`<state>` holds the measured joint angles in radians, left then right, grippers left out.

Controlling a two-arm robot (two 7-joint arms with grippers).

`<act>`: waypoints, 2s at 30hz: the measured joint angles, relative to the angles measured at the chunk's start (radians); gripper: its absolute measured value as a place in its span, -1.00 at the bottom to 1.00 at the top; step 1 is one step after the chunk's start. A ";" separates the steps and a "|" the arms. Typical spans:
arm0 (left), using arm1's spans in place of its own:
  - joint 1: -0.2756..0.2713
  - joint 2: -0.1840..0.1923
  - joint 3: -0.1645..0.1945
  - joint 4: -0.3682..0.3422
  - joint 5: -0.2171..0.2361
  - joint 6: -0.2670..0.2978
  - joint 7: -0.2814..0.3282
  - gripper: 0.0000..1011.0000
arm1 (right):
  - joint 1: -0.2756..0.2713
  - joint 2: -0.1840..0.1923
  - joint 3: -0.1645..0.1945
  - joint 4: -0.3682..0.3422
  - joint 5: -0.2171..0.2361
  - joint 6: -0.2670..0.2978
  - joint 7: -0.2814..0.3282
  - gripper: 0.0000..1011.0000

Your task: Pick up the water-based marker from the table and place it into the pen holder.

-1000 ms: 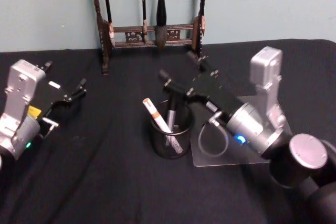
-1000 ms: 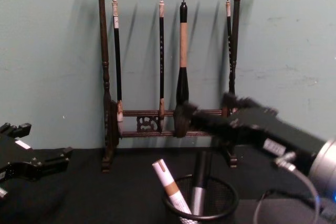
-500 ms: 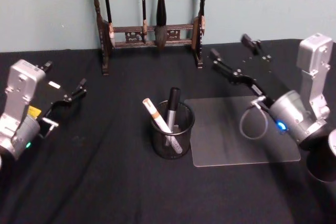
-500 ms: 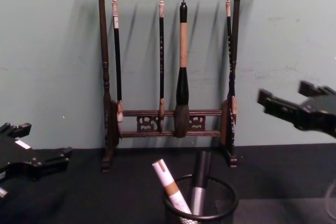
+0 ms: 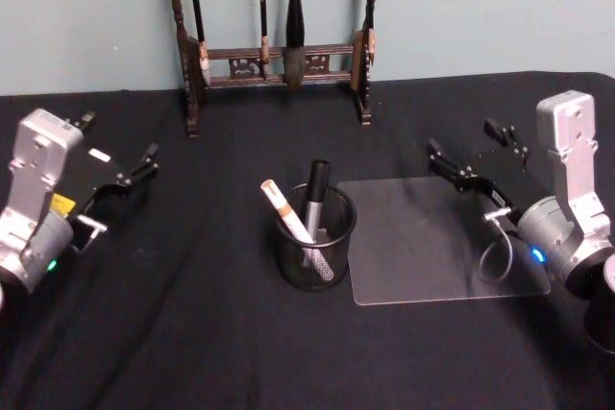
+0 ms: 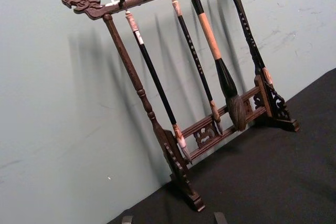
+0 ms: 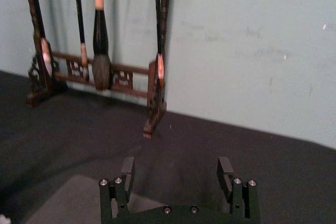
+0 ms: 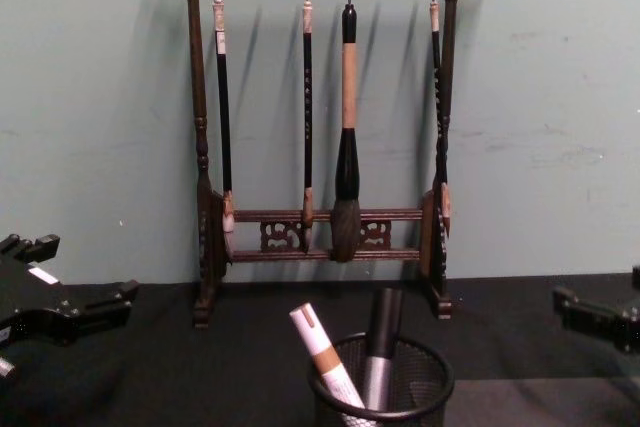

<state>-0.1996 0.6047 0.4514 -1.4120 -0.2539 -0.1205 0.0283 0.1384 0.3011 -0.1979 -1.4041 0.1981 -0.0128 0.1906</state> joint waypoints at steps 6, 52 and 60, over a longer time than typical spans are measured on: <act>0.000 0.000 0.000 0.000 0.000 0.000 0.000 0.98 | 0.000 -0.006 0.000 0.016 -0.019 0.024 0.000 0.98; 0.000 0.000 0.000 0.000 0.000 0.000 0.000 0.98 | 0.001 -0.003 0.000 0.009 -0.012 0.015 -0.001 0.98; 0.000 0.000 0.000 0.000 0.000 0.000 0.000 0.98 | 0.001 -0.003 0.000 0.009 -0.012 0.015 -0.001 0.98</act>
<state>-0.1995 0.6047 0.4514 -1.4120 -0.2539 -0.1205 0.0283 0.1390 0.2983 -0.1978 -1.3955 0.1858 0.0024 0.1897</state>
